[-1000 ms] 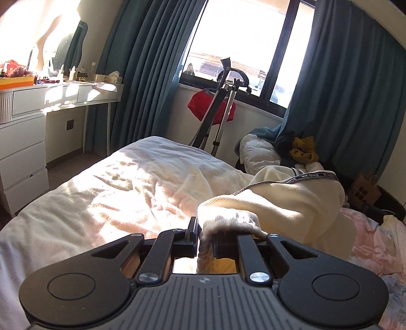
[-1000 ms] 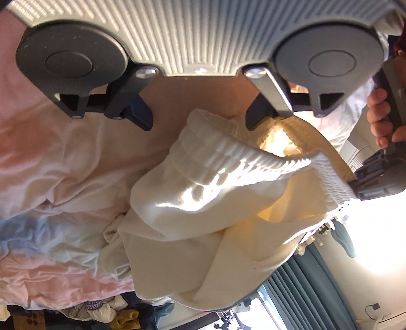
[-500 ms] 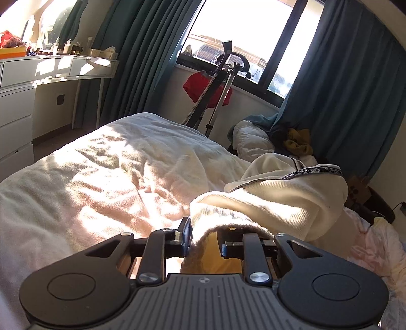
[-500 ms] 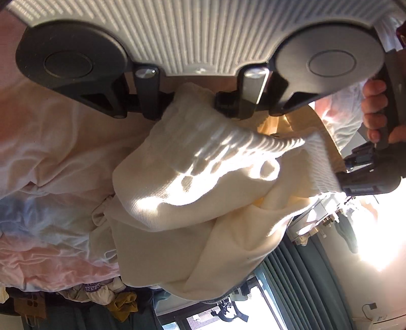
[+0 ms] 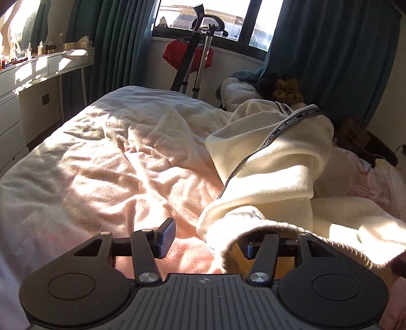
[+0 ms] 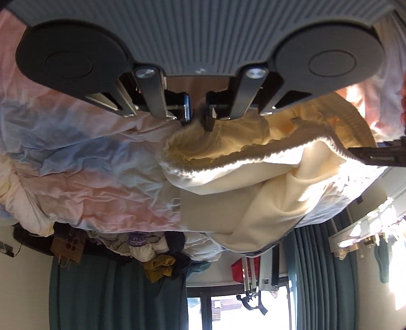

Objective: Fold clothes

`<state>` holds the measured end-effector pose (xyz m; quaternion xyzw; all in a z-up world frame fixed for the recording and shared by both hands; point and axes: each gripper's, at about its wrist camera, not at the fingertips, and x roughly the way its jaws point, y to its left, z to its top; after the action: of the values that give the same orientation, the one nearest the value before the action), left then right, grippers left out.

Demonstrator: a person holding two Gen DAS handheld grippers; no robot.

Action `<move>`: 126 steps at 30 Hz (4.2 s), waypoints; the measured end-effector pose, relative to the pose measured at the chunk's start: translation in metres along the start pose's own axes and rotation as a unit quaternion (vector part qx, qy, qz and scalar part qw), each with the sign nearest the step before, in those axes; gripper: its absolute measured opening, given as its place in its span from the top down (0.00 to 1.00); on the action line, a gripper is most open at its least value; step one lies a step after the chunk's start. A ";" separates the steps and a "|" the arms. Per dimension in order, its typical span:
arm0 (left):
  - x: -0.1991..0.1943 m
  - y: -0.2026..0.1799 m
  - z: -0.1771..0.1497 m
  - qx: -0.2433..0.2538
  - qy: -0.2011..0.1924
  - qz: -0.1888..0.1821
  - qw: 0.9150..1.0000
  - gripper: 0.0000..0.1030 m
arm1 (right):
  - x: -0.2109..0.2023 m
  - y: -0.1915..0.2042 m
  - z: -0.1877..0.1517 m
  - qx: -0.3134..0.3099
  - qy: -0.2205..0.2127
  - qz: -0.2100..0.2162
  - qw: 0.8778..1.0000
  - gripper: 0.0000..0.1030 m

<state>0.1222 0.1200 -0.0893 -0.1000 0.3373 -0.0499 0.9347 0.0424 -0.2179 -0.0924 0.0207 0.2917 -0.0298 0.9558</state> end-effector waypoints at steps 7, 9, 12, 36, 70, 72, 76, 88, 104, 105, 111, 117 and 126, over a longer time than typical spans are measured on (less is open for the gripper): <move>-0.002 -0.018 -0.011 0.022 -0.017 0.030 0.999 0.48 | 0.029 -0.038 -0.027 0.102 0.086 0.016 0.991 0.86; 0.001 -0.024 -0.014 0.048 -0.015 0.040 0.998 0.54 | 0.031 -0.041 -0.029 0.127 0.084 0.035 0.988 0.86; 0.003 -0.031 -0.016 0.073 -0.016 0.040 0.996 0.59 | 0.033 -0.043 -0.029 0.145 0.080 0.044 0.985 0.85; -0.038 0.096 0.175 -0.048 -0.142 0.088 0.985 0.91 | -0.027 0.116 0.016 0.042 -0.054 0.314 0.947 0.91; -0.042 0.213 0.149 -0.085 -0.072 0.215 0.970 0.19 | -0.014 0.235 0.011 -0.133 -0.015 0.452 0.882 0.26; -0.055 0.191 0.142 -0.089 -0.082 0.208 0.971 0.17 | -0.027 0.222 0.011 -0.148 -0.016 0.439 0.886 0.26; -0.073 0.133 0.128 -0.069 -0.099 0.178 0.977 0.15 | -0.049 0.184 0.010 -0.153 -0.037 0.385 0.909 0.26; -0.018 -0.095 0.093 0.137 -0.093 0.045 0.985 0.15 | -0.018 0.011 0.023 -0.038 -0.031 0.117 0.992 0.26; 0.187 -0.242 0.119 0.200 -0.046 0.023 0.978 0.22 | 0.056 -0.072 0.025 0.108 -0.028 0.094 0.989 0.26; 0.197 -0.247 0.120 0.208 -0.045 0.031 0.977 0.24 | 0.065 -0.072 0.026 0.110 -0.024 0.096 0.989 0.26; 0.241 -0.249 0.125 0.200 -0.021 0.072 0.977 0.74 | 0.101 -0.082 0.019 0.132 0.000 0.110 0.985 0.27; 0.195 -0.243 0.125 0.190 -0.042 0.047 0.980 0.95 | 0.102 -0.094 0.017 0.166 -0.009 0.118 0.979 0.26; 0.043 -0.237 0.075 0.237 -0.056 -0.035 0.969 0.96 | 0.063 -0.110 0.022 0.184 -0.052 0.115 0.975 0.26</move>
<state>0.1974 -0.1063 -0.0074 0.1099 0.2590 -0.1551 0.9470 0.0994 -0.3316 -0.1117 0.2275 0.2269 0.0259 0.9466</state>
